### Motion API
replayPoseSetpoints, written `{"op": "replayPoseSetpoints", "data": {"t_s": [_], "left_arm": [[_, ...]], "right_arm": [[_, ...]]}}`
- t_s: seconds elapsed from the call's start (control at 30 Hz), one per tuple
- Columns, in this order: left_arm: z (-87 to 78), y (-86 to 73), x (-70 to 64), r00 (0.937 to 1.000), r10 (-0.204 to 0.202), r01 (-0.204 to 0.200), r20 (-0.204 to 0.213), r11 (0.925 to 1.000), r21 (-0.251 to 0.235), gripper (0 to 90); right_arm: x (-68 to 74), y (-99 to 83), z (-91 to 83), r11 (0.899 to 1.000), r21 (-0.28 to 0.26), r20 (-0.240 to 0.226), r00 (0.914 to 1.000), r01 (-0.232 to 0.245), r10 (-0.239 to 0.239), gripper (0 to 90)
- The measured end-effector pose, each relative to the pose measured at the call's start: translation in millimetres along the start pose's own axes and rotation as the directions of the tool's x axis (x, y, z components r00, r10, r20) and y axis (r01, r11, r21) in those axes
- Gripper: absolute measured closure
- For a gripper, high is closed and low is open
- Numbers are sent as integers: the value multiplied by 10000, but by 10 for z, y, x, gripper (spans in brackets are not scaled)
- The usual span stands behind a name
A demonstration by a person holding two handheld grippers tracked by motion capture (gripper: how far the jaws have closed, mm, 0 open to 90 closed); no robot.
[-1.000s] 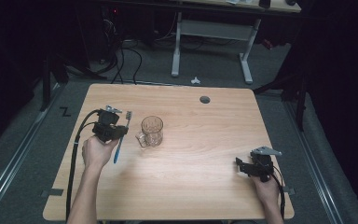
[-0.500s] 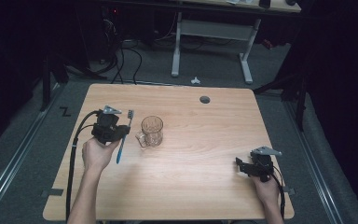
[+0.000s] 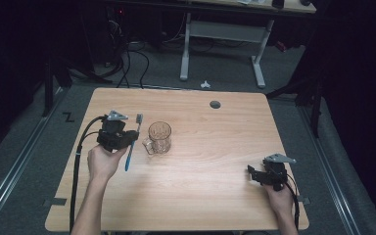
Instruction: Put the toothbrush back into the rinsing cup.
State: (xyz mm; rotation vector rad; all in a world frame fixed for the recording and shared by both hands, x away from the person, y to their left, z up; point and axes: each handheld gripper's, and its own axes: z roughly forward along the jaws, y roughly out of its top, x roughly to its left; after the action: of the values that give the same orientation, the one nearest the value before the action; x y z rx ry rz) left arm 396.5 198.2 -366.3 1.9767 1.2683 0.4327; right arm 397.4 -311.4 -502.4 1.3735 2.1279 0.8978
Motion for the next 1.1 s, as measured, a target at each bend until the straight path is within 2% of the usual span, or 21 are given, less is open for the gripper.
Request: {"op": "replayPoseSetpoints", "data": {"t_s": [0.5,0.8,1.1], "left_arm": [[-18,147,-156,9987,262,-231,435,9973,-699,806],[7,231,-196,9982,416,-380,436,9960,-811,806],[38,315,-225,9980,477,-426,422,9926,-1141,806]], "right_arm": [[0,0,0,10000,-1,2,10000,1,-1,284],[-1,0,0,10000,-2,1,10000,11,-11,284],[0,0,0,10000,0,-2,10000,1,-1,284]]}}
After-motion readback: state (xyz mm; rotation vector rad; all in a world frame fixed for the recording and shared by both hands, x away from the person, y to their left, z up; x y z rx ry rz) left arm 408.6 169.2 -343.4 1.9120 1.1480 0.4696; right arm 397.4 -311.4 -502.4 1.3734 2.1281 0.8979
